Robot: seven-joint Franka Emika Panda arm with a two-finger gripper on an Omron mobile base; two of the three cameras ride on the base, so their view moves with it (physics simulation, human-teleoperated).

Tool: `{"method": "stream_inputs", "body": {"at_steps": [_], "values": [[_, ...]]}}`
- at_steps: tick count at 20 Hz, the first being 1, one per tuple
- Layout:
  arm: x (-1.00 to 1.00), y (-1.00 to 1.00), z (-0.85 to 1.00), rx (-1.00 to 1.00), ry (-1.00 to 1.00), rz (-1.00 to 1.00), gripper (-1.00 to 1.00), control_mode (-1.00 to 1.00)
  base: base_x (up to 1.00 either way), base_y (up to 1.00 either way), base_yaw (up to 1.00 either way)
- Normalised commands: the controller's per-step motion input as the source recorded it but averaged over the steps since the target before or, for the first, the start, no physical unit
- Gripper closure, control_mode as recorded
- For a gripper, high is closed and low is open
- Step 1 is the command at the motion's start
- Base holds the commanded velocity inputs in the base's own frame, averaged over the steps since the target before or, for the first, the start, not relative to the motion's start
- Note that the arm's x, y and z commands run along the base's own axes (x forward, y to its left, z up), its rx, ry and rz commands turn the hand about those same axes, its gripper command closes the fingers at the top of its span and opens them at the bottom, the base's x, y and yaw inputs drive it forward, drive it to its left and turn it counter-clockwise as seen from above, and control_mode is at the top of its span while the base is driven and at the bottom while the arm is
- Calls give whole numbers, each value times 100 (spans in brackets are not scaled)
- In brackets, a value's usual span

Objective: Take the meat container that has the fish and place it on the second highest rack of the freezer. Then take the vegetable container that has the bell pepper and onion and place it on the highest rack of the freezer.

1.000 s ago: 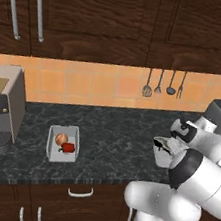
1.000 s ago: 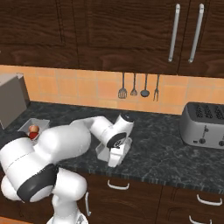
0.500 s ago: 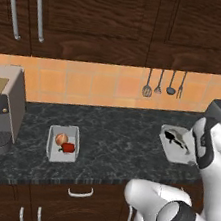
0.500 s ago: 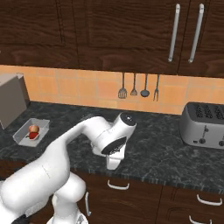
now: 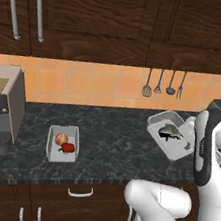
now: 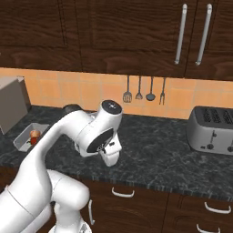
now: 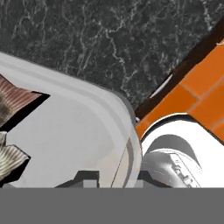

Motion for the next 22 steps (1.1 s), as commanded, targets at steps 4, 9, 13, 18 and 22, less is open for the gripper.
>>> {"method": "stream_inputs", "body": {"at_steps": [4, 9, 13, 18, 22], "values": [[-17, 0, 89, -11, -2, 87, 100, -100, 0, 0, 0], [-45, 0, 56, -13, -12, 68, 100, -100, 0, 0, 0], [-75, 0, 21, -24, -14, 24, 100, -100, 0, 0, 0], [-29, 0, 8, -2, -5, 3, 100, -100, 0, 0, 0], [0, 0, 0, 0, 0, 0, 100, -100, 0, 0, 0]]}}
